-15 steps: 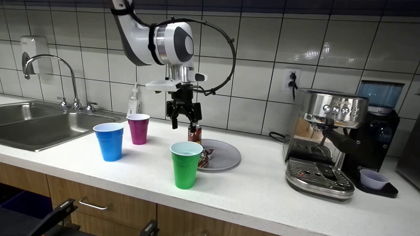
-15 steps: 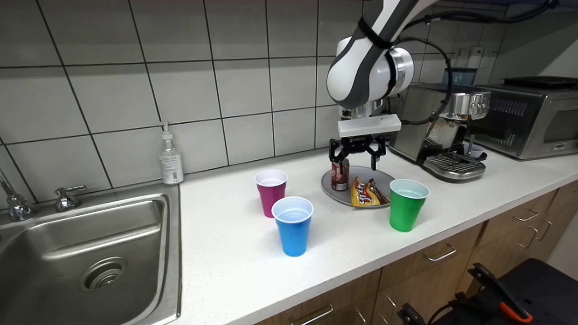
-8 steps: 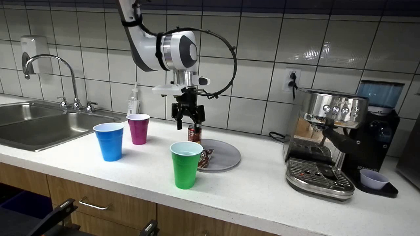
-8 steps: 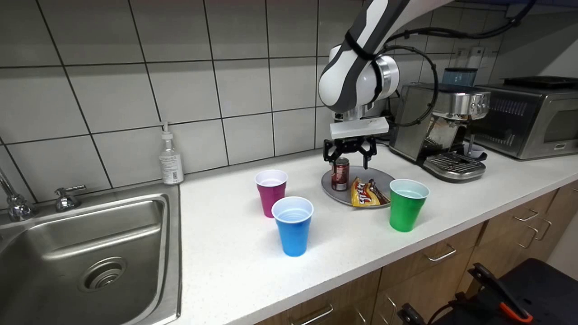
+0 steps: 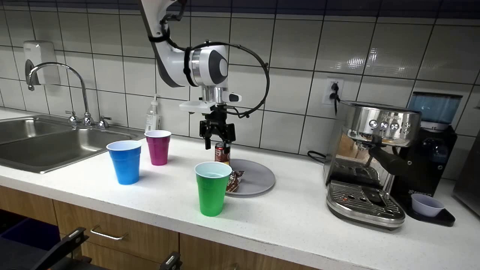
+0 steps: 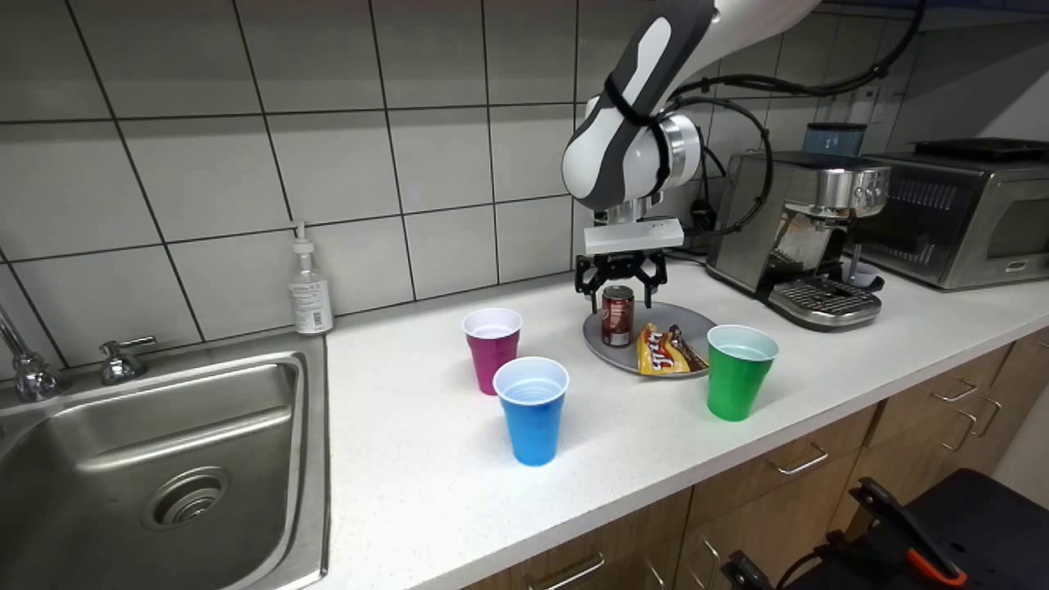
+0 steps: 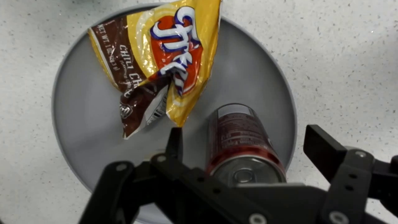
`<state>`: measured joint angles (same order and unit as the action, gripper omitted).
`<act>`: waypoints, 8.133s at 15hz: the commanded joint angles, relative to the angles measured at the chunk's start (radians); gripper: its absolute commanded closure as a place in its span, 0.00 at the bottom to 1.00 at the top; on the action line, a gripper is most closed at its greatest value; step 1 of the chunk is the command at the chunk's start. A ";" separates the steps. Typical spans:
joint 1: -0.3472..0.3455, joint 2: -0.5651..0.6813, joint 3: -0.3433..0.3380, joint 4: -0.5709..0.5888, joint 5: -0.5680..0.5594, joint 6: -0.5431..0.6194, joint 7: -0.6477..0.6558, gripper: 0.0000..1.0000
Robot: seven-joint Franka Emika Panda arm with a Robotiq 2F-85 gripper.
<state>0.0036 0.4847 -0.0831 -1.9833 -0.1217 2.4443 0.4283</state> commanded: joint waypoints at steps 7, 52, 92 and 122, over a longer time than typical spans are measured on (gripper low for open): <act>0.019 0.080 -0.026 0.137 0.032 -0.083 -0.014 0.00; 0.075 0.020 0.006 0.124 0.060 -0.067 -0.056 0.62; 0.064 0.091 0.062 0.228 0.151 -0.069 -0.154 0.00; -0.035 -0.044 -0.021 -0.028 0.159 -0.064 -0.224 0.00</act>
<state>-0.0266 0.4792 -0.0990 -1.9726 0.0437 2.3809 0.1962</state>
